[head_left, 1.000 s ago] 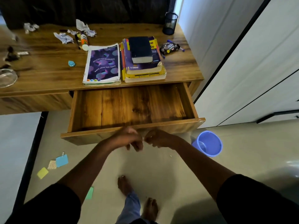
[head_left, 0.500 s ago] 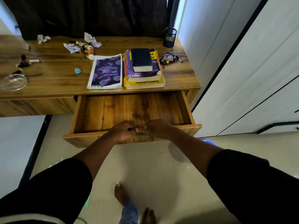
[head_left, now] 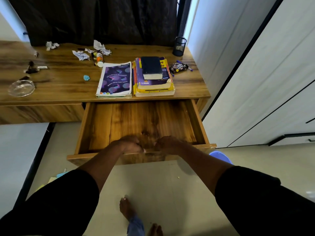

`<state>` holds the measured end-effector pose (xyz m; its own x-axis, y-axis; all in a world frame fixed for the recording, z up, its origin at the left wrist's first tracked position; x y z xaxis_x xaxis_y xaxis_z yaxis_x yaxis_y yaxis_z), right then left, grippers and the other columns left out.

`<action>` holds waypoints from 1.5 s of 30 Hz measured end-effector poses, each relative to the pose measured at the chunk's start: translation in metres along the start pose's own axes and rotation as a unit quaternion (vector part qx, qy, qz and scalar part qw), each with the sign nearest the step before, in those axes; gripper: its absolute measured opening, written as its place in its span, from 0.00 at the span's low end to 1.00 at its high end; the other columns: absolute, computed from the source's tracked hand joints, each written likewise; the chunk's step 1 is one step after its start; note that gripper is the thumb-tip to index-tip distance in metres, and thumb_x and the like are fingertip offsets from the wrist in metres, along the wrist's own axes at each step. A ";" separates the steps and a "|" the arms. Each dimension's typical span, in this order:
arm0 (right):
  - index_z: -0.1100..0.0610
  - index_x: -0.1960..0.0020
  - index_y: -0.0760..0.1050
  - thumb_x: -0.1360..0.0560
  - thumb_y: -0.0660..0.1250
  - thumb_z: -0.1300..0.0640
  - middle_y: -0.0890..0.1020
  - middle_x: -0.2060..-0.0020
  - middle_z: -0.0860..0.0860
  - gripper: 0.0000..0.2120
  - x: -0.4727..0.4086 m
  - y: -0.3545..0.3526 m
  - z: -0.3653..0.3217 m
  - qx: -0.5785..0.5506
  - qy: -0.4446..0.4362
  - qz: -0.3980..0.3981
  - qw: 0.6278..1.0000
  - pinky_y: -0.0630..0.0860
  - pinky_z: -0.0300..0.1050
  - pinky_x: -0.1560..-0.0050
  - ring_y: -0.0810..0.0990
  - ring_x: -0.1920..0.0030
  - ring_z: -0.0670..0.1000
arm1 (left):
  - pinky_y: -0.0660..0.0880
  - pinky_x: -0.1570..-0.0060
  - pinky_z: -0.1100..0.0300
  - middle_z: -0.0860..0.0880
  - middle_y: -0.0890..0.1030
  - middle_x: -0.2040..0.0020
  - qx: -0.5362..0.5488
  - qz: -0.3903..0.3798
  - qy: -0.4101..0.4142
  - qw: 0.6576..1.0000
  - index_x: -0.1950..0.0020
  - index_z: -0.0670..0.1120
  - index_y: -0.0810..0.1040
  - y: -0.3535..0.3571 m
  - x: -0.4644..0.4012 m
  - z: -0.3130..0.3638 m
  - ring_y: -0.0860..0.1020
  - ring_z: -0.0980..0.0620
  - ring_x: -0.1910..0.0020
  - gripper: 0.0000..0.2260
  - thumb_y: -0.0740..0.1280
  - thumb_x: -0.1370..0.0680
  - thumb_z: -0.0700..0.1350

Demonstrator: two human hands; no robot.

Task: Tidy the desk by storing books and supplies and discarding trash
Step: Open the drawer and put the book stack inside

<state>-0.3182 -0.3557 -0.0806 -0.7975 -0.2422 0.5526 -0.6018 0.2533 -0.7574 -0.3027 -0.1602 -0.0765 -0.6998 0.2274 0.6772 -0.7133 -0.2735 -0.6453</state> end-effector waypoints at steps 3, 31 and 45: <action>0.54 0.23 0.67 0.16 0.56 0.39 0.70 0.25 0.56 0.28 0.004 0.005 -0.004 0.025 0.007 -0.055 0.998 0.67 0.55 0.27 0.70 0.26 0.59 | 0.72 0.42 0.54 0.46 0.75 0.32 0.016 -0.028 -0.006 0.999 0.34 0.49 0.78 0.007 0.006 -0.002 0.73 0.43 0.33 0.26 0.72 0.26 0.62; 0.60 0.30 0.74 0.17 0.63 0.47 0.77 0.32 0.60 0.22 0.001 0.029 -0.013 -0.043 0.125 -0.372 0.919 0.73 0.61 0.31 0.76 0.31 0.61 | 0.74 0.39 0.53 0.46 0.80 0.40 0.131 -0.238 -0.104 0.957 0.47 0.47 0.78 0.050 0.011 -0.011 0.77 0.46 0.35 0.17 0.66 0.20 0.61; 0.60 0.41 0.78 0.18 0.67 0.53 0.83 0.51 0.54 0.12 -0.054 -0.041 -0.028 -0.173 0.005 -0.105 0.979 0.81 0.48 0.53 0.84 0.48 0.57 | 0.83 0.52 0.54 0.49 0.86 0.52 0.282 0.117 -0.071 0.950 0.44 0.52 0.79 -0.043 -0.019 -0.047 0.85 0.50 0.53 0.07 0.69 0.20 0.51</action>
<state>-0.2517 -0.3273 -0.0693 -0.6546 -0.3139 0.6877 -0.7295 0.5012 -0.4655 -0.2609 -0.1088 -0.0781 -0.7960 -0.0182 0.6050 -0.3773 -0.7666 -0.5196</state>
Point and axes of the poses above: each hand's wrist, its own x-axis away from the middle knuckle, its own y-axis out of the palm, z = x × y, the point moved 3 cm from there along -x, towards the middle knuckle
